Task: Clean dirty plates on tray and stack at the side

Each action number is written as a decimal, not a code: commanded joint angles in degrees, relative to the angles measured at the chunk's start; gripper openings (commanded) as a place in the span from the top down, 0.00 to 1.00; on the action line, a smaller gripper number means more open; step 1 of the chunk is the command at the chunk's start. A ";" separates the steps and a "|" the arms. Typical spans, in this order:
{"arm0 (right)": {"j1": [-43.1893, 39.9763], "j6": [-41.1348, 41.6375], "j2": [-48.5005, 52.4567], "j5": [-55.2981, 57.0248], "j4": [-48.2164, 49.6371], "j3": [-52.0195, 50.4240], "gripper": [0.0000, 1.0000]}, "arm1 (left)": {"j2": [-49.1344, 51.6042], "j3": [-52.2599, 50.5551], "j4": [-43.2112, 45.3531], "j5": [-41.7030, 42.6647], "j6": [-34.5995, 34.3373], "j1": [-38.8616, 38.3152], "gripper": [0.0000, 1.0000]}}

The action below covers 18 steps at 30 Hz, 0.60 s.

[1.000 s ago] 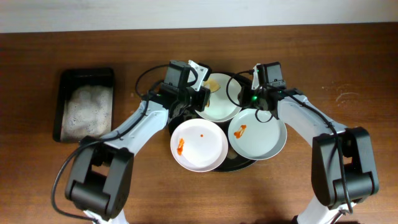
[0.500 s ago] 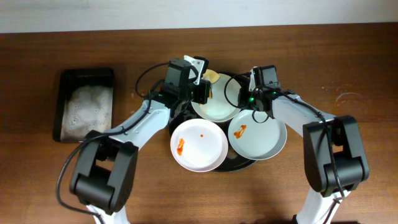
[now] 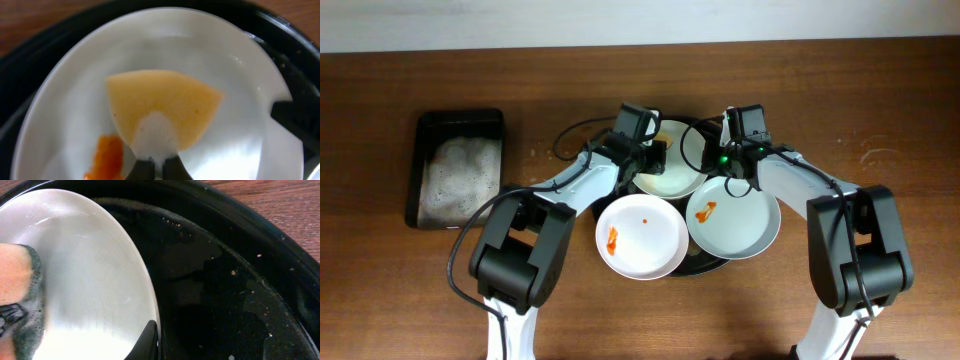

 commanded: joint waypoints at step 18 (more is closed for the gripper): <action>-0.15 -0.35 0.96 0.26 -0.11 0.44 0.96 | 8.85 17.97 -24.00 0.02 -9.97 -0.33 1.00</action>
